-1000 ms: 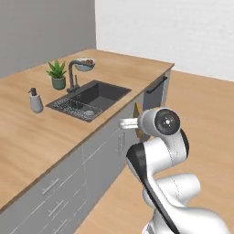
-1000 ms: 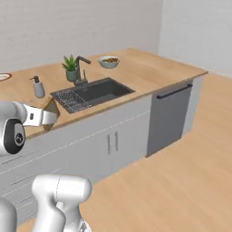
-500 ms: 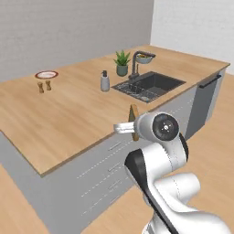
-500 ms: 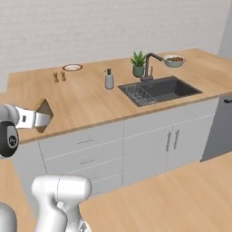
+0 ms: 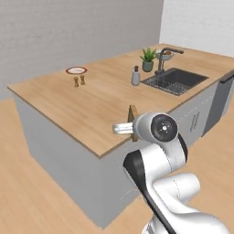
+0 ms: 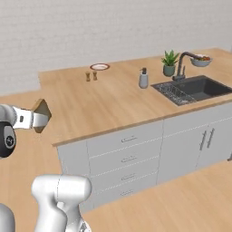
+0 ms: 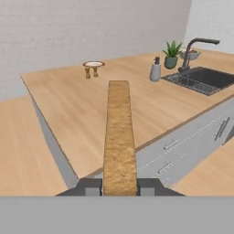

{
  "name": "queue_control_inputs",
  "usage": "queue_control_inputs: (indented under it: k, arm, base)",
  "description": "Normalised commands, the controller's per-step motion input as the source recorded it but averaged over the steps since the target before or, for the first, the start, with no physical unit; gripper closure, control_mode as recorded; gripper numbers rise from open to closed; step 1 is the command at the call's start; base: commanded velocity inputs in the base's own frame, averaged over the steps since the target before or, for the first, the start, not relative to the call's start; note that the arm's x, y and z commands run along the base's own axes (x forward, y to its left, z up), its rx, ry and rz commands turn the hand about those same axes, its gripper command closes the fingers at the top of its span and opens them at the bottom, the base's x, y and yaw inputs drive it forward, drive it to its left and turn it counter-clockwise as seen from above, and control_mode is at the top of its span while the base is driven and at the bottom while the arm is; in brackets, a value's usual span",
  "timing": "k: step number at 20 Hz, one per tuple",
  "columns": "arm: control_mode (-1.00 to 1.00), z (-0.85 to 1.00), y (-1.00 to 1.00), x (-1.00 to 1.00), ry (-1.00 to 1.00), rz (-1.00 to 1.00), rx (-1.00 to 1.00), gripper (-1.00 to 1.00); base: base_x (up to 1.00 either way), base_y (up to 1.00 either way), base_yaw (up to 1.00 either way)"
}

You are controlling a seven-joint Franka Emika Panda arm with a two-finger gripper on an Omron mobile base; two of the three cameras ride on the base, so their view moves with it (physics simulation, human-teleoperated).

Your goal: Start the toaster. Once the lever pops up, take the bread to the plate on the dining counter.

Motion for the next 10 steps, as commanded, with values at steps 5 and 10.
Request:
queue_control_inputs:
  k: [5,10]
  arm:
    - [1.0,0.0,0.0,0.0,0.0,0.0,0.0,1.0]
    - [1.0,0.0,0.0,0.0,0.0,0.0,0.0,1.0]
  base:
    - [0.11,1.0,0.0]
    - [0.26,1.0,-0.06]
